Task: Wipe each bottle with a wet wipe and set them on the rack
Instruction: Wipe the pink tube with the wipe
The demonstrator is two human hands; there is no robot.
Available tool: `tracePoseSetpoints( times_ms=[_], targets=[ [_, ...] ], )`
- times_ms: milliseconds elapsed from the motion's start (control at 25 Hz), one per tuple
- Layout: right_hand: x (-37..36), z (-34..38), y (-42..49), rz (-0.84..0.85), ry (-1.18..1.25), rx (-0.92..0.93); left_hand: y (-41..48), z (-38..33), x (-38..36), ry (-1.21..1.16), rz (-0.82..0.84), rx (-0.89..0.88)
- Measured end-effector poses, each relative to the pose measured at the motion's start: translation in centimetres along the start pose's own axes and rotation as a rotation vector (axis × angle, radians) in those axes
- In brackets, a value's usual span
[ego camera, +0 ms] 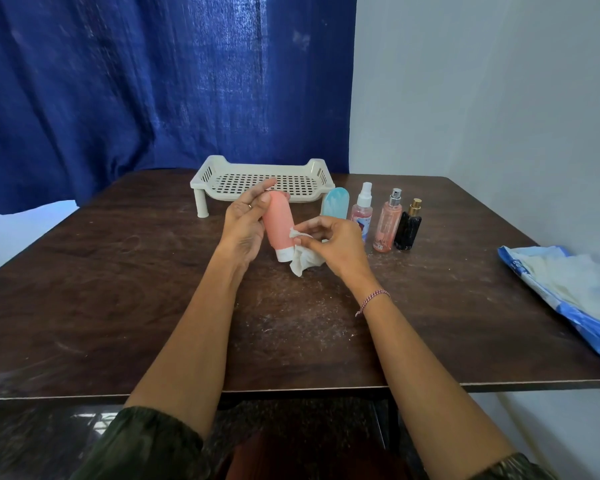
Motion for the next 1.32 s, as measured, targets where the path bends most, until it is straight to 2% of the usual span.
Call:
tracePoseSetpoints(
  times_ms=[240, 760, 960, 1120, 1320],
  targets=[
    [0.1, 0.2, -0.1, -0.074, -0.004, 0.024, -0.2, 0.1, -0.5, -0.129, -0.085, 0.052],
    [0.0, 1.3, -0.3, -0.089, -0.047, 0.170, -0.1, 1.2, -0.1, -0.087, -0.307, 0.096],
    [0.0, 1.6, -0.4, -0.133, -0.078, 0.220, 0.0, 1.2, -0.2, -0.078, -0.317, 0.057],
    [0.3, 1.6, -0.3, -0.190, -0.084, 0.227, 0.0, 1.2, -0.3, -0.006, -0.291, 0.027],
    [0.9, 1.6, -0.4, -0.276, -0.071, 0.216, -0.2, 1.0, -0.3, 0.217, -0.263, -0.031]
  ],
)
Point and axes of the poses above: each hand's wrist, its own y-axis towards the middle knuckle, its own x-axis out of the back of the hand, z = x × y, the point moved 5 cm from there along y, towards the middle knuckle, and after that the axes turned 3 degrees about -y, right-handed, at the moved point
